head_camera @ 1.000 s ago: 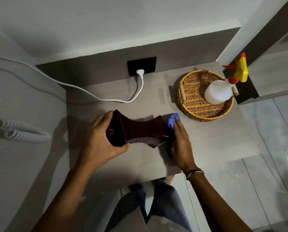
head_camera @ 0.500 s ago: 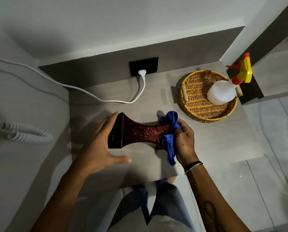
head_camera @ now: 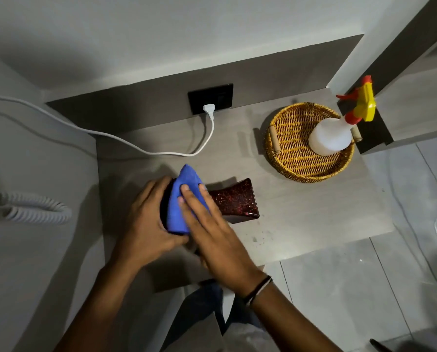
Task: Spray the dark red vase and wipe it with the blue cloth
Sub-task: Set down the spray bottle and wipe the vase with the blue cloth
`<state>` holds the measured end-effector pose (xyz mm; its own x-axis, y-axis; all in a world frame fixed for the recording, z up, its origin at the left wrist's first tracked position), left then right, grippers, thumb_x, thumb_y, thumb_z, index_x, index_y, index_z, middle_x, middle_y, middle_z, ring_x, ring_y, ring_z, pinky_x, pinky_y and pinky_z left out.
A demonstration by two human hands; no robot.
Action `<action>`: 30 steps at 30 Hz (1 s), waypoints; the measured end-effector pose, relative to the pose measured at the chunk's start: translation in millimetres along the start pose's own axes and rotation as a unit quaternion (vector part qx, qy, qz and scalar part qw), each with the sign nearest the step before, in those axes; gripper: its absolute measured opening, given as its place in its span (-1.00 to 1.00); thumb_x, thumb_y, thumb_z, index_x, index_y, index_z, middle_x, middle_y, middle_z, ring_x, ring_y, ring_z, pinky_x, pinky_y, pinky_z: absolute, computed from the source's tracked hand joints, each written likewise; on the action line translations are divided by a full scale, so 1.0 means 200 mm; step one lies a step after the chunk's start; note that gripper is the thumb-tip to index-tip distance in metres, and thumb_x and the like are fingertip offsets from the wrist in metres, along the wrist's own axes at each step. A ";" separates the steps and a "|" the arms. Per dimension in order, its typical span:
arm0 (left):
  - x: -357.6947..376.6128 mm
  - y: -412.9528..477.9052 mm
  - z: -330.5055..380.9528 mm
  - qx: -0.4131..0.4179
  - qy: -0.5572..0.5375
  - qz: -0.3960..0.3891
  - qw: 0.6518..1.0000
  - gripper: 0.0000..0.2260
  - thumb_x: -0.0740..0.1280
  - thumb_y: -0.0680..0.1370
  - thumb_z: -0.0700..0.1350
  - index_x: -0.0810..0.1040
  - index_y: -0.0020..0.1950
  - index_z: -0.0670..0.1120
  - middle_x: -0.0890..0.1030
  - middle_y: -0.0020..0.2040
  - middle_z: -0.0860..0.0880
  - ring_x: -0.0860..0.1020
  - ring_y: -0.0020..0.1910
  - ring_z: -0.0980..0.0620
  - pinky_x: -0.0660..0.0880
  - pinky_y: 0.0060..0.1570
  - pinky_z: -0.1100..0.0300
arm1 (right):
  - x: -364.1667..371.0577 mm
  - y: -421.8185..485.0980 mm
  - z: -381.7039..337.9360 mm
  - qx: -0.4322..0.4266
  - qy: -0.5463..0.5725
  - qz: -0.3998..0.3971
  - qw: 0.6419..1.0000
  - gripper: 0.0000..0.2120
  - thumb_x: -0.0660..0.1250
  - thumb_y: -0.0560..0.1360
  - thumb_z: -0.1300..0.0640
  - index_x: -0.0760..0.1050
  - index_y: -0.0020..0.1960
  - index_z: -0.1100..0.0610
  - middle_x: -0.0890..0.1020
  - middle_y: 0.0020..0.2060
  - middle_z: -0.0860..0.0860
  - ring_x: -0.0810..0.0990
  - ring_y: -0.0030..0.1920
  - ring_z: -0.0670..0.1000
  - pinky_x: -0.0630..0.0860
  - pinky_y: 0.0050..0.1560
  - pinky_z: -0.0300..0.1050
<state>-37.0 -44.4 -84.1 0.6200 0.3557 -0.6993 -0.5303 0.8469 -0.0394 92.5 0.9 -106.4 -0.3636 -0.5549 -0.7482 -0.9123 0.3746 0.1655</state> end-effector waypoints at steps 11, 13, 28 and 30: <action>0.01 0.02 0.03 -0.047 0.059 -0.020 0.997 -0.01 0.71 0.11 -0.11 0.47 0.52 -0.18 0.53 0.43 -0.15 0.55 0.34 -0.14 0.44 0.26 0.21 | -0.01 -0.02 0.07 0.140 0.102 0.036 0.984 -0.07 0.23 0.47 0.50 -0.04 0.77 0.22 -0.12 0.78 0.07 -0.16 0.78 0.21 0.08 0.73 0.35; 0.00 0.03 0.06 -0.038 0.067 -0.024 0.997 -0.07 0.68 0.09 -0.12 0.53 0.45 -0.23 0.57 0.36 -0.20 0.58 0.31 -0.24 0.47 0.26 0.11 | 0.00 0.01 -0.06 0.109 0.195 0.037 0.974 -0.11 0.11 0.49 0.38 -0.10 0.78 0.17 -0.11 0.79 0.00 -0.18 0.79 0.19 -0.07 0.77 0.19; -0.03 0.09 0.17 0.013 0.072 0.007 0.997 -0.22 0.53 0.14 0.02 0.53 0.35 -0.12 0.60 0.24 -0.12 0.61 0.19 -0.18 0.54 0.15 0.01 | -0.04 0.02 -0.04 0.089 0.171 0.061 0.979 -0.08 0.16 0.53 0.35 -0.13 0.78 0.00 -0.07 0.79 -0.02 -0.09 0.79 0.24 -0.11 0.76 -0.16; -0.03 0.10 0.17 0.010 0.075 0.006 0.997 -0.21 0.54 0.11 0.02 0.53 0.34 -0.11 0.60 0.23 -0.11 0.61 0.16 -0.18 0.56 0.13 -0.02 | -0.03 0.02 0.04 0.081 0.122 0.063 0.987 0.00 0.28 0.48 0.48 -0.08 0.78 0.06 -0.02 0.79 0.04 -0.05 0.78 0.29 -0.14 0.72 -0.30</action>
<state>-31.4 -15.3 -55.9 0.5192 0.3044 -0.7986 -0.5253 0.8507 -0.0173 93.2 10.8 -106.0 -0.5247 -0.6513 -0.5481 -0.8223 0.5544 0.1284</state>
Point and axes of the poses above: each hand's wrist, its own y-axis towards the middle knuckle, its own x-axis out of the palm, z = x × y, the point moved 10 cm from there along y, towards the middle knuckle
